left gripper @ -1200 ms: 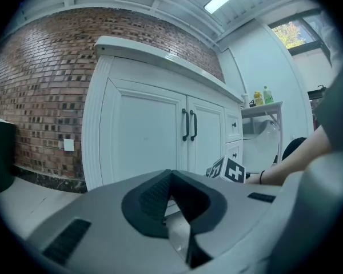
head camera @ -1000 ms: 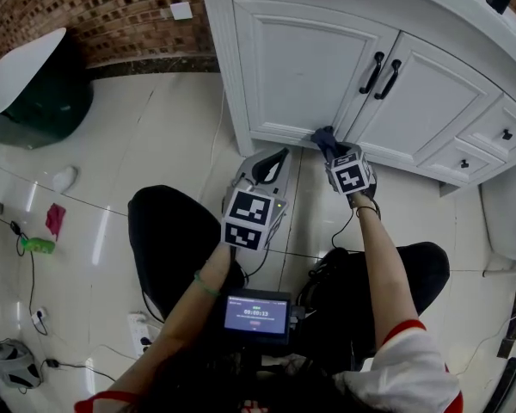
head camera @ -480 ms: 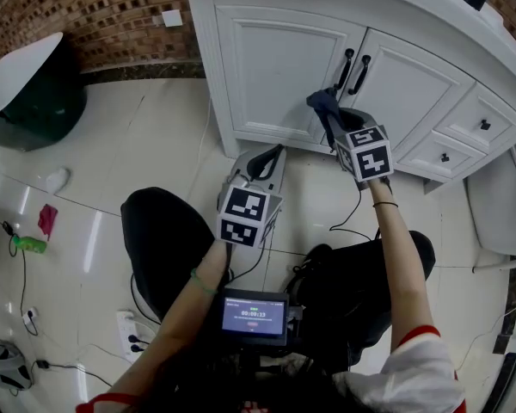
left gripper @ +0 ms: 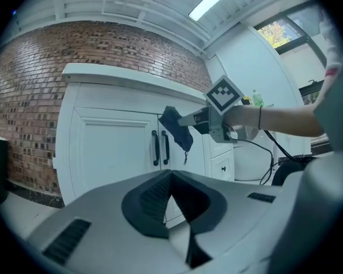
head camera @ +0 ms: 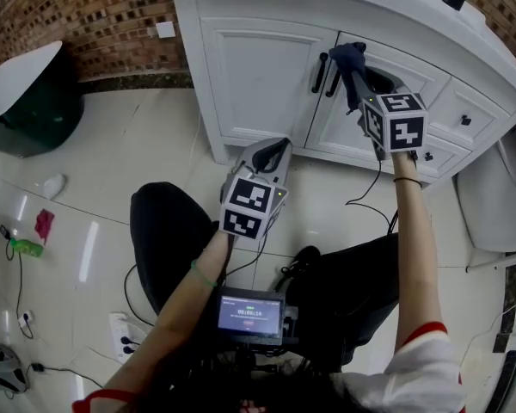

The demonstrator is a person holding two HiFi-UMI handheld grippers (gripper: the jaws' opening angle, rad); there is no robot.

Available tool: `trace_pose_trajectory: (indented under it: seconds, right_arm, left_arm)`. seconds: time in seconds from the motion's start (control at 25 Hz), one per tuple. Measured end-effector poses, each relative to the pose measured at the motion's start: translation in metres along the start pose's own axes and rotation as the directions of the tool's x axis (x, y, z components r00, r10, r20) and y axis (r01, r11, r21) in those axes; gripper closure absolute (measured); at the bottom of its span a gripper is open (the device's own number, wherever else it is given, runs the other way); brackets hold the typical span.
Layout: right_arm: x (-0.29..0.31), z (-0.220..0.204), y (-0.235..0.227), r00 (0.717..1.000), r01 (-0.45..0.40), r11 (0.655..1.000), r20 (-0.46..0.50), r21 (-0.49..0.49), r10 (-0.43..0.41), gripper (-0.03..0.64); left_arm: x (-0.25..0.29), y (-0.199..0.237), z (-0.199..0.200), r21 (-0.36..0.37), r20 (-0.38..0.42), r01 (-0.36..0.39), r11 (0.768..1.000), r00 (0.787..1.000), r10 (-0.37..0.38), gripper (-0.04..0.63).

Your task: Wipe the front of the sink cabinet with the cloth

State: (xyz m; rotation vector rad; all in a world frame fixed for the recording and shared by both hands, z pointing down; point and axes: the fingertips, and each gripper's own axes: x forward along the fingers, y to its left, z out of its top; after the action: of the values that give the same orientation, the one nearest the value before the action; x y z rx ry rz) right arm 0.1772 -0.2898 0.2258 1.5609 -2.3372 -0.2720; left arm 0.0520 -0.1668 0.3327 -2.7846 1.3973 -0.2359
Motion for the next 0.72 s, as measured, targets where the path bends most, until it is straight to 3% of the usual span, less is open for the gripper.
trace_pose_trajectory:
  seconds: [0.32,0.72]
  right_arm:
    - [-0.005,0.003,-0.050,0.997,0.074,0.997,0.007,-0.014,-0.074,0.552]
    - [0.014,-0.088,-0.025,0.992,0.036,0.999,-0.123,0.020,-0.033,0.552]
  left_arm:
    - [0.031,-0.025,0.002,0.034,-0.025,0.058,0.998,0.998,-0.057,0.575]
    - [0.061,-0.025,-0.014,0.000,-0.053,0.087,0.996,0.995,-0.086,0.575]
